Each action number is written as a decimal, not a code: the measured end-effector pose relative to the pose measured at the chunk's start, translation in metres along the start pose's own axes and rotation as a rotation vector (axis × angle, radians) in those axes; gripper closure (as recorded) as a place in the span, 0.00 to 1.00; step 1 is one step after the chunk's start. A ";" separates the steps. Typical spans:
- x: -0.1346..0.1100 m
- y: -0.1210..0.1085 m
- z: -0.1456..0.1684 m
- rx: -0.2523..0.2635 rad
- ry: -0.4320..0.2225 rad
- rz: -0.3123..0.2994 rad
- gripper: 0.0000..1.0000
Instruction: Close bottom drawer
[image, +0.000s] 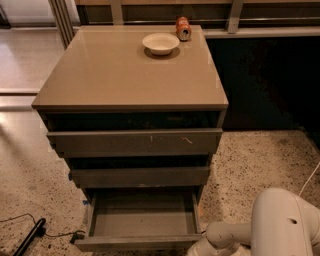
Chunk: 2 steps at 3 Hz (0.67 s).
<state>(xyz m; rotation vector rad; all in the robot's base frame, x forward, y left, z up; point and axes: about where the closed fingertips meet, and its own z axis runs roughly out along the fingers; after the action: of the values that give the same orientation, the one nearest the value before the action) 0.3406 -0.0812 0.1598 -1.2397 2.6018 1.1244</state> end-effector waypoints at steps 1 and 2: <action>-0.004 0.010 -0.004 0.108 -0.117 -0.008 1.00; -0.011 -0.009 -0.008 0.204 -0.170 0.002 1.00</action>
Offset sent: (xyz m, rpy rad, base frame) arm -0.0026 0.0041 0.0101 0.0100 -0.1243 -0.0991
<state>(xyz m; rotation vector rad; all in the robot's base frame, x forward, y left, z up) 0.3558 -0.0827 0.1642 -1.0517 2.5168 0.8942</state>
